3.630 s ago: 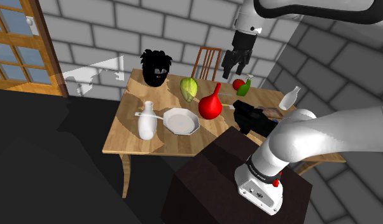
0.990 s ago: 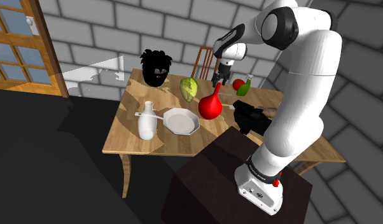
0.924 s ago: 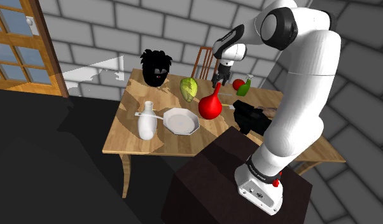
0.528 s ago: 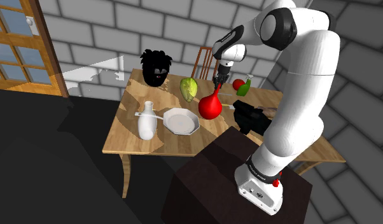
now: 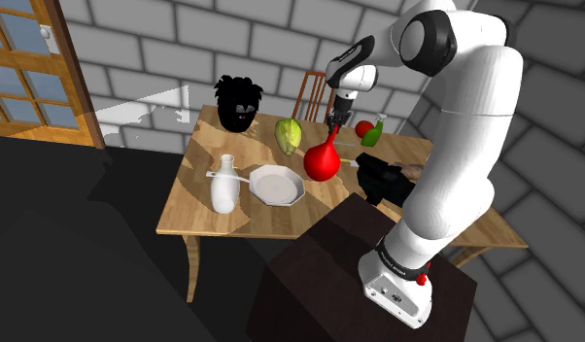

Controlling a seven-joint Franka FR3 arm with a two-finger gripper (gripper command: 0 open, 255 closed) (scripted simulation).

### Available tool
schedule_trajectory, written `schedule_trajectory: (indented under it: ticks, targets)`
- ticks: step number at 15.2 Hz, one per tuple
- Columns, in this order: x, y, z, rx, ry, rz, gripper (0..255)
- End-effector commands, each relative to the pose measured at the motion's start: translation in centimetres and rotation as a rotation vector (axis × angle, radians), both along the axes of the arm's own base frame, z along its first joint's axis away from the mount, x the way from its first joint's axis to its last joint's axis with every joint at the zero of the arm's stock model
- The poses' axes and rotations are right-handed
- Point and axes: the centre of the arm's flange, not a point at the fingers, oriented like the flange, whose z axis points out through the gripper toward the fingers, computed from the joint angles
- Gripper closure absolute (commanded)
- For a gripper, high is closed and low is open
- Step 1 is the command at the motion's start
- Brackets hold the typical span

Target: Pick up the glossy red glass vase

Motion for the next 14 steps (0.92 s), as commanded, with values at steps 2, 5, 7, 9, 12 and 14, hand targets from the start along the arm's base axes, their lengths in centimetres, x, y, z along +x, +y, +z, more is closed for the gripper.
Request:
schedule_trajectory:
  ticks: [2,5,7,9,12,14]
  targets:
    - [0.0,0.0,1.6,-0.001,-0.001,0.000,255]
    - [0.0,0.0,3.2,-0.001,-0.001,0.000,255]
    - [0.0,0.0,4.2,-0.001,-0.001,0.000,255]
    - [0.0,0.0,5.3,-0.001,-0.001,0.000,255]
    - [0.0,0.0,6.9,-0.001,-0.001,0.000,255]
    - [0.0,0.0,7.0,-0.001,-0.001,0.000,255]
